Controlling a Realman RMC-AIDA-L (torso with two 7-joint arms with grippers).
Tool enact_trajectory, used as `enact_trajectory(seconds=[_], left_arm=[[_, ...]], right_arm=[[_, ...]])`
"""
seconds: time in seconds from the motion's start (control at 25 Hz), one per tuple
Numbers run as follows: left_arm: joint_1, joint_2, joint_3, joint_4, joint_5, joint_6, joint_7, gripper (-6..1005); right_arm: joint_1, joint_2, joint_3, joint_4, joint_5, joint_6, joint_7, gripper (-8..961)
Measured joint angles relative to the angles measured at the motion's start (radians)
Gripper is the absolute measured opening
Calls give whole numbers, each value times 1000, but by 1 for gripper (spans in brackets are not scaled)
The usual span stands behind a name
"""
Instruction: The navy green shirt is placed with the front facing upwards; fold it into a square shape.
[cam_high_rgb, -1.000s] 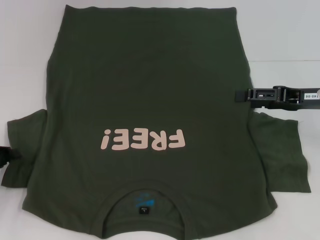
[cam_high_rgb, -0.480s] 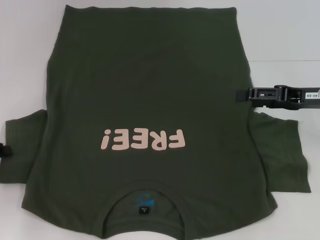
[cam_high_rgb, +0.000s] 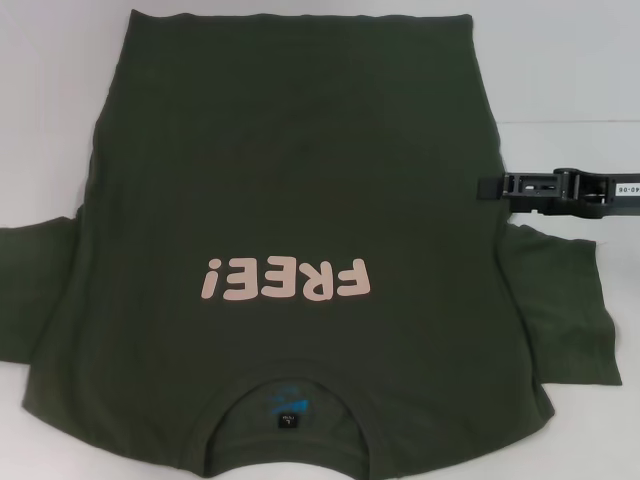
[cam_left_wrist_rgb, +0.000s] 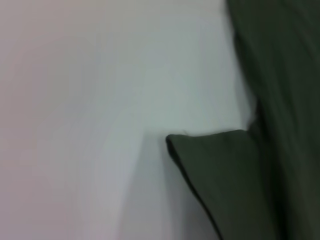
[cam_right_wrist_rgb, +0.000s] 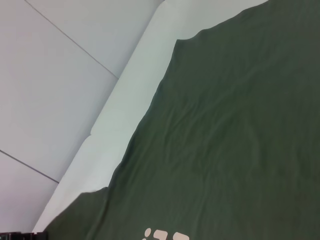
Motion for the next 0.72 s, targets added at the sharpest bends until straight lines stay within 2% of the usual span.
enact_trajectory(seconds=[0.2,0.72], left_arm=[[-9,-3,58,70,61,-15,-40,4],[-12,-13,143,194,64,39,-102,10]], right_arm=[[0,-3,-5,0,-7,14,5,941],[-1,-5,-12,1,-10,28,7,940]])
